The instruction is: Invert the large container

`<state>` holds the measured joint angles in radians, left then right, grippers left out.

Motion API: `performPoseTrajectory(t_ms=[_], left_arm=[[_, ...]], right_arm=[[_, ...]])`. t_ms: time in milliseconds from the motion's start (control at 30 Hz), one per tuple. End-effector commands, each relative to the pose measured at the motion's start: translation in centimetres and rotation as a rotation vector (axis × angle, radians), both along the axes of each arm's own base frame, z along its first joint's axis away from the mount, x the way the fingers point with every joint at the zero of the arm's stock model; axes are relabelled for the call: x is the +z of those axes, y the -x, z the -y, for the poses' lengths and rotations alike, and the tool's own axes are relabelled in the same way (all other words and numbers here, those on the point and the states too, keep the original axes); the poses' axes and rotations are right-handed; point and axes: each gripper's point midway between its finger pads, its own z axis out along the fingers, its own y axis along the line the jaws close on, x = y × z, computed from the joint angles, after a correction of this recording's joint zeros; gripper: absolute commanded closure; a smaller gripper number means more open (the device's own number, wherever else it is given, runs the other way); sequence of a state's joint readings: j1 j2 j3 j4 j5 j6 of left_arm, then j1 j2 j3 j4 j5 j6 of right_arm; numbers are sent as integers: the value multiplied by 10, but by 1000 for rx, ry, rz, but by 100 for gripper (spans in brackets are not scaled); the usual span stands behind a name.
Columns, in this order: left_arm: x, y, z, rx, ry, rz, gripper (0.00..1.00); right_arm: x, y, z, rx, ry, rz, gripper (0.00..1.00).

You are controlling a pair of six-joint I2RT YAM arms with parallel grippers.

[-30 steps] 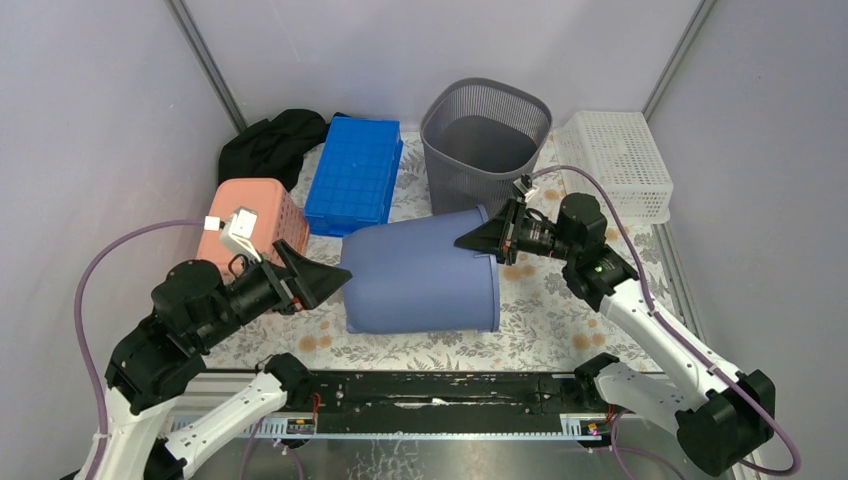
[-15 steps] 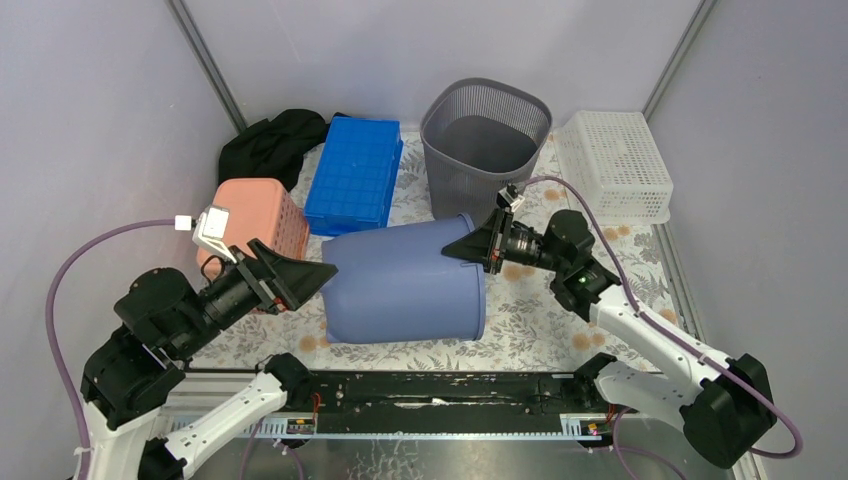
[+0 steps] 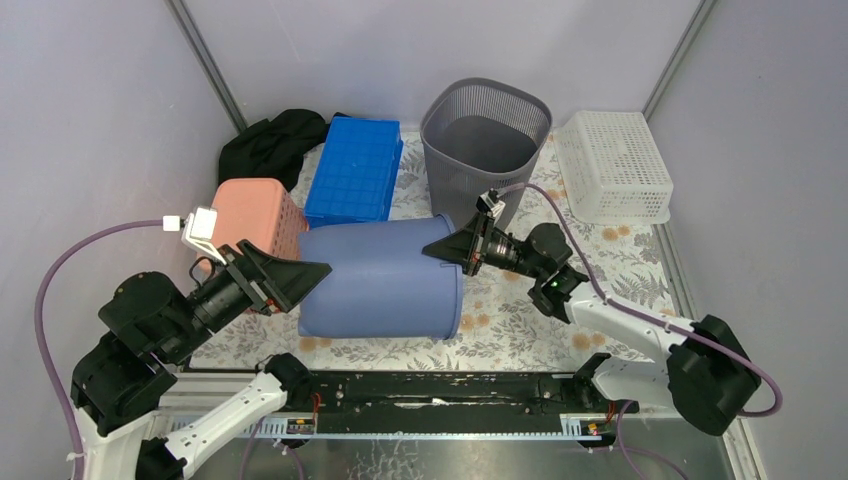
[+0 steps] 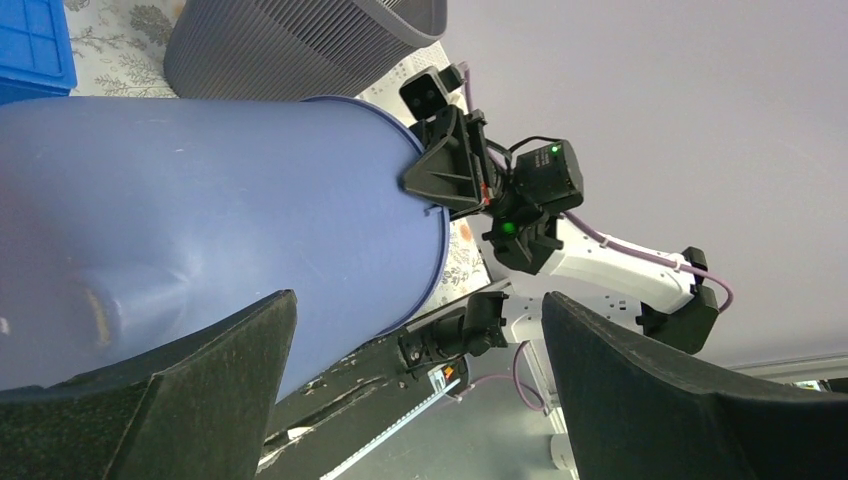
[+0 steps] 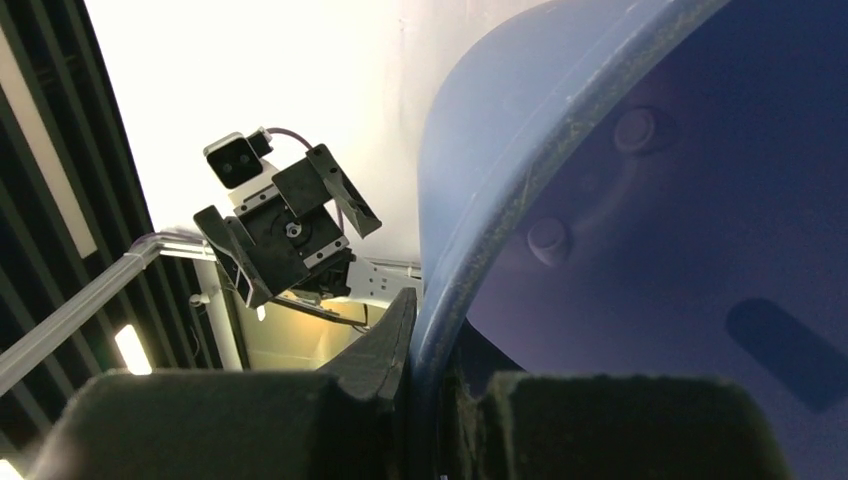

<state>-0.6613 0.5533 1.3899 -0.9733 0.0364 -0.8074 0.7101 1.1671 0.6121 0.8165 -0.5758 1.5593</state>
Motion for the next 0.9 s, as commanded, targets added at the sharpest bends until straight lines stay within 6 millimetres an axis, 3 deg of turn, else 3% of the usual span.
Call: performPoseTrajectory(t_ms=[0,333,433,600,867], left_arm=[[15,1,-4,11,16,54,0],[17,4,-7,12,14,60,0],[16,4,-8,13,16,60,0],[17,8,-11,17,23,60,0],[14,11,-14,23,30,54,0]], right_arm=[[61,8,6,-25,-263,144,100],[64,12,-16,-1,-448,143,100],[52,9,-26,0,-474,113,100],[38,12,-48,15,-443,122,100],[33,13,-76,44,-439,130,100]])
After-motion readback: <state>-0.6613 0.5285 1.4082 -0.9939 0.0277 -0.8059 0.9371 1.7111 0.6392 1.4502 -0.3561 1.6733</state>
